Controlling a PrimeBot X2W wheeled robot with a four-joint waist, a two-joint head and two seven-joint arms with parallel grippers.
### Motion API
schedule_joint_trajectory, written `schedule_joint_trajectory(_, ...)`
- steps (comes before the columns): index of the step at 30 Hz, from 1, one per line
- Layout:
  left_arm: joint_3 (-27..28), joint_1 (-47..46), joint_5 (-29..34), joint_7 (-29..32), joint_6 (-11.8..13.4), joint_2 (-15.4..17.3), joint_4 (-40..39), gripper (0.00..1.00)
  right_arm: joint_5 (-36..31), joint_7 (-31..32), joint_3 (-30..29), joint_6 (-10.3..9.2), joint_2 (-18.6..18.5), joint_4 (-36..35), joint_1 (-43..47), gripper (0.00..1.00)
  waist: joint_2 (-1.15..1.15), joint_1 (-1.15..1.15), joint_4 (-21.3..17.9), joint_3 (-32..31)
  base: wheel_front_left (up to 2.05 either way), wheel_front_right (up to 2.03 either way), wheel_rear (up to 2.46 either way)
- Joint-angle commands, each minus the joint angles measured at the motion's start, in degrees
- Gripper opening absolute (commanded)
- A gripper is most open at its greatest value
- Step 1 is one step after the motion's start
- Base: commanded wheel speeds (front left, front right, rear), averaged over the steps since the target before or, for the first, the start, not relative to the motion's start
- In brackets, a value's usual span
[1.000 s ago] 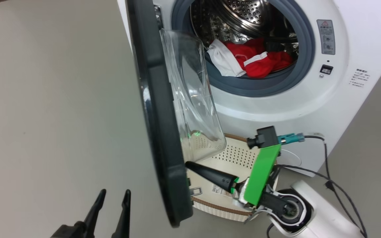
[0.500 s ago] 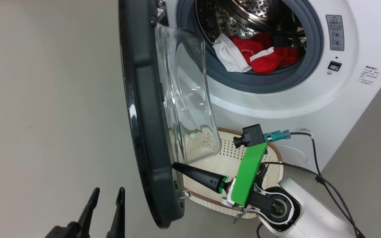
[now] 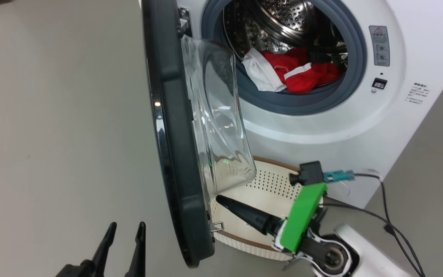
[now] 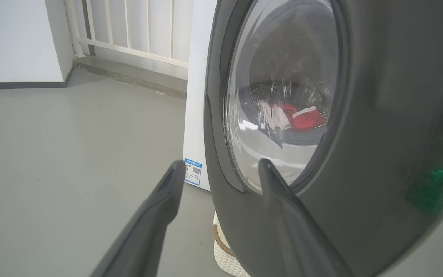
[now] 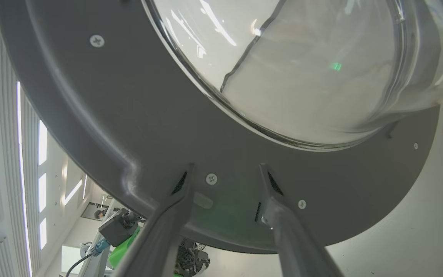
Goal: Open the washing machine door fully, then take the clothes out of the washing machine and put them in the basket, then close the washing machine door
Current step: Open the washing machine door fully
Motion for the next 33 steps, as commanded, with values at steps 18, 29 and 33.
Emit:
schedule_joint_trajectory(18, 3.25, 1.09, 2.16, -0.71, -1.33, 0.53, -0.22, 1.0, -4.79, -13.87, 1.19, 0.44, -7.0, 2.19, 9.51, 1.0, 0.0, 0.0, -3.32, -2.92, 0.0, 0.0, 0.0)
schedule_joint_trajectory(29, 3.7, 1.37, 2.3, -0.71, -1.28, 0.53, -0.08, 1.0, -10.74, -30.03, 4.43, 0.44, -11.15, 7.52, 10.58, 1.0, 0.0, 0.0, -4.26, -3.38, 0.0, 0.0, 0.0)
schedule_joint_trajectory(33, 3.91, 1.3, 2.31, -0.71, -1.31, 0.53, -0.05, 1.0, -13.17, -32.94, 6.14, 0.44, -12.41, 9.34, 10.12, 1.0, 0.0, 0.0, -4.36, -3.3, 0.0, 0.0, 0.0)
